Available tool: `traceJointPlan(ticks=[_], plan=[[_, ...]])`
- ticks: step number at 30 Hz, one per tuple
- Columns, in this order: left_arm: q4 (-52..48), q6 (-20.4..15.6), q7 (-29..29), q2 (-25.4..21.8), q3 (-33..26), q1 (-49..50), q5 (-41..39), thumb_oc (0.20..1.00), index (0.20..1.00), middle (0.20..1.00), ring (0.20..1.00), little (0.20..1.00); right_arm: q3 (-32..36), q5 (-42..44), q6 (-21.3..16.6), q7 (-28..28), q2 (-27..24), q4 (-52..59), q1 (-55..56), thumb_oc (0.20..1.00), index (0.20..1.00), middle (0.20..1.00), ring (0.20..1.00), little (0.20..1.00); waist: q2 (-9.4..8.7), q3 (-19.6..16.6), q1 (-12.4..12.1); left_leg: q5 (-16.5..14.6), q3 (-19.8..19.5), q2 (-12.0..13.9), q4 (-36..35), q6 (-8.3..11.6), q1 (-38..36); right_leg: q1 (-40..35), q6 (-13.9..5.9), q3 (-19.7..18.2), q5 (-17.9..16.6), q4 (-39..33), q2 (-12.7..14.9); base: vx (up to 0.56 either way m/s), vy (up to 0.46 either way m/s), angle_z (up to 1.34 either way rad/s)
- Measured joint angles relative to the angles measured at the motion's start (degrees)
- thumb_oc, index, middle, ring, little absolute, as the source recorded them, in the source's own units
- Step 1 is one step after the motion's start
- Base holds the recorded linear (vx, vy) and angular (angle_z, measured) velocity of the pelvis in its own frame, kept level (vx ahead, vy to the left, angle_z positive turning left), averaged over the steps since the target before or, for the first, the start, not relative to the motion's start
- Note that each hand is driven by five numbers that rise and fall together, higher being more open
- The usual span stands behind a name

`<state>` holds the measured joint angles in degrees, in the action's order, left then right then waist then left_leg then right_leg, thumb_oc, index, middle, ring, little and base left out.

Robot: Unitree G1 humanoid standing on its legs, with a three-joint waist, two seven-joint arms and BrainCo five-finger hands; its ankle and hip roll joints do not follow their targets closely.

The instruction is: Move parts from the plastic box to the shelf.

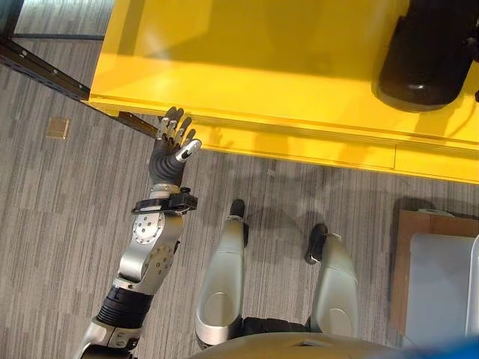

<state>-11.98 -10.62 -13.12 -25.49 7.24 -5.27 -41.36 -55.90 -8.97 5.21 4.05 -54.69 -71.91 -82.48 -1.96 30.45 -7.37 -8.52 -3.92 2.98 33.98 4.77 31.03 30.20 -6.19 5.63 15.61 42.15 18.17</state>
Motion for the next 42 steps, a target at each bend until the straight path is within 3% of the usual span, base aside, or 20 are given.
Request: traceJointPlan(ticks=[17, 32, 42], plan=[[0.0, -1.2, -1.0, 0.0, -0.3, 0.2, 0.3, 1.0, 1.0, 1.0, 1.0, 1.0, -0.1, -0.7, 0.0, 0.9, -0.6, -3.9, -8.4, 0.2, 0.2, 0.2, 0.2, 0.2, 0.07, 0.0, 0.0, 0.5, 0.0, 0.0, -0.9, 0.37, 0.1, 0.7, 0.17, 0.1, 0.2, 0.1, 0.0, 0.0, 0.0, 0.0], [0.1, -2.2, -1.0, 0.0, -0.4, 1.3, 0.3, 1.0, 1.0, 1.0, 1.0, 1.0, -3.0, 0.6, -0.7, 2.7, -0.7, -2.2, -8.4, 0.2, 0.2, 0.2, 0.2, 0.2, 0.19, 0.0, -0.1, 0.6, 0.0, 0.0, -0.9, 0.64, 1.1, 2.2, 0.41, -0.1, 0.5, 0.8, 0.0, 0.0, 0.0, 0.0], [0.2, -2.6, -1.0, 0.0, -0.5, 2.0, 0.3, 1.0, 1.0, 1.0, 1.0, 1.0, -5.5, -1.5, -1.7, 2.7, -4.2, -1.0, -8.4, 0.2, 0.2, 0.2, 0.2, 0.2, 0.6, -0.1, -0.3, 0.7, -0.1, 0.0, -0.9, 0.68, 1.3, 2.4, 0.44, 0.0, 0.5, 1.0, 0.0, 0.0, 0.0, 0.0]])
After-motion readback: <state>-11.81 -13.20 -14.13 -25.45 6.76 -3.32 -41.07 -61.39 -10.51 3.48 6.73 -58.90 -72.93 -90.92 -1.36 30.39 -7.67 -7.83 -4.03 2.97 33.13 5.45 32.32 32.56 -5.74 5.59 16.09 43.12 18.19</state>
